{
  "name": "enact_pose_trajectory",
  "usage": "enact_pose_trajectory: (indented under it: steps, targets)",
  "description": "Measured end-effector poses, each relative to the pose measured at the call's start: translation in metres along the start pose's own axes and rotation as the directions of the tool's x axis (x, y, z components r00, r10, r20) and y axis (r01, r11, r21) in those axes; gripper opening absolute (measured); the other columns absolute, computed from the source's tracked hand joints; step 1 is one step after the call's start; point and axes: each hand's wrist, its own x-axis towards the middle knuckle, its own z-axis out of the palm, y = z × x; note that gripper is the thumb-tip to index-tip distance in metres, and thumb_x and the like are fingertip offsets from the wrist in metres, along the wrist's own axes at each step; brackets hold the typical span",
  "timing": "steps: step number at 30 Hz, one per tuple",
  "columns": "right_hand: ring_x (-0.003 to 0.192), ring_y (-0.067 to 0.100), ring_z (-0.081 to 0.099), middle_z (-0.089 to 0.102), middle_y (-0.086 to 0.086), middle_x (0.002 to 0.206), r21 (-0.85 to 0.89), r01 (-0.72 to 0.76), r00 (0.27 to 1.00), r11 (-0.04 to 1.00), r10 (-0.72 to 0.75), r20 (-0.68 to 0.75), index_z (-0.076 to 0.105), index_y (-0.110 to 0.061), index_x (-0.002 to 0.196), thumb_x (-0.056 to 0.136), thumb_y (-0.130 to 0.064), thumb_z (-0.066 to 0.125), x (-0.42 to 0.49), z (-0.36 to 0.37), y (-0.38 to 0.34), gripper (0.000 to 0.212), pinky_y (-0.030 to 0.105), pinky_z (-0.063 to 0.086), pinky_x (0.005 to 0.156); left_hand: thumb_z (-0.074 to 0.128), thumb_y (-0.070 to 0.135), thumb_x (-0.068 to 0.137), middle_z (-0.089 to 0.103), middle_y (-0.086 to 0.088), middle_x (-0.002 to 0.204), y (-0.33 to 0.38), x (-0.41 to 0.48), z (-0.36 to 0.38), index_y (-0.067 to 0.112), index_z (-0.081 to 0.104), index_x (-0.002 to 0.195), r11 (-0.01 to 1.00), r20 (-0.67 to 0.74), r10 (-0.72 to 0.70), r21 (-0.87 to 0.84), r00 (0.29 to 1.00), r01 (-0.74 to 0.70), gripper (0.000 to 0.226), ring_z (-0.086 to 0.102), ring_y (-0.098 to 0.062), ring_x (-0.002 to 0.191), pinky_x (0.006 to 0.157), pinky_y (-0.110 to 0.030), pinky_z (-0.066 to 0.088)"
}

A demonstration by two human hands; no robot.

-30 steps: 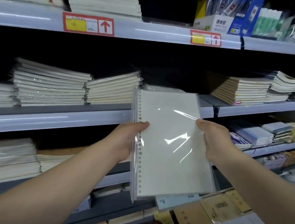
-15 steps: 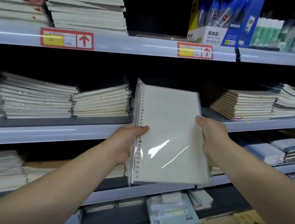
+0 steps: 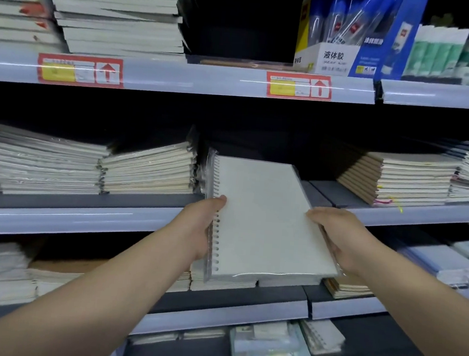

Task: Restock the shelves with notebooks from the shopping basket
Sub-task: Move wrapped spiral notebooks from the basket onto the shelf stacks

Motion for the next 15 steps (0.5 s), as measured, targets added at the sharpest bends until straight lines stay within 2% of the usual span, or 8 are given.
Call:
enact_pose_trajectory:
  steps: [3,6,10,12,15]
  targets:
    - [0.058,0.013,0.070,0.074,0.004,0.070,-0.017,-0.007,0.997,1.000,0.008,0.074,0.066,-0.007,0.087,0.097,-0.010,0.054,-0.002,-0.010,-0.001,0.015,0.020,0.052,0.047,0.058,0.028,0.097,0.070,-0.008,0.087,0.005,0.003,0.012,0.009,0.065,0.095,0.999,-0.037,-0.019,-0.042,0.999,0.017,0.020,0.066,-0.024,0.076,0.061,-0.038,0.050]
    - [0.069,0.015,0.070,0.074,0.003,0.082,-0.089,-0.008,0.997,0.996,0.015,0.074,0.063,-0.010,0.098,0.095,-0.016,0.058,-0.003,-0.015,-0.001,0.008,0.024,0.053,0.056,0.054,0.027,0.099,0.068,-0.012,0.108,0.012,0.006,0.021,0.007,0.063,0.110,0.998,-0.053,-0.010,-0.055,0.999,0.007,0.024,0.064,-0.028,0.093,0.074,-0.043,0.049]
    - [0.081,0.015,0.059,0.060,0.004,0.114,-0.236,0.003,1.000,0.972,-0.001,0.008,0.048,-0.019,0.126,0.091,-0.032,0.064,-0.003,-0.015,-0.001,0.041,0.025,0.046,0.052,0.053,0.026,0.100,0.067,-0.014,0.112,0.020,0.012,0.024,0.007,0.062,0.113,0.999,-0.084,0.011,-0.052,0.996,-0.015,0.025,0.064,-0.029,0.093,0.078,-0.044,0.050]
    - [0.089,0.014,0.057,0.051,0.000,0.124,-0.338,0.098,0.995,0.936,-0.099,0.012,0.043,-0.020,0.134,0.088,-0.037,0.066,-0.002,-0.014,0.000,0.054,0.024,0.047,0.060,0.054,0.026,0.099,0.069,-0.013,0.109,0.024,0.015,0.024,0.007,0.063,0.108,0.998,-0.107,0.019,-0.050,0.994,-0.025,0.023,0.066,-0.028,0.086,0.070,-0.044,0.051]
    - [0.110,0.015,0.052,0.036,-0.005,0.131,-0.479,0.233,0.970,0.847,-0.235,0.057,0.043,-0.027,0.130,0.079,-0.046,0.072,0.001,-0.013,0.002,0.061,0.029,0.047,0.086,0.054,0.027,0.099,0.070,-0.012,0.098,0.027,0.018,0.024,0.008,0.063,0.105,0.998,-0.136,0.043,-0.041,0.990,-0.049,0.022,0.066,-0.027,0.079,0.059,-0.041,0.050]
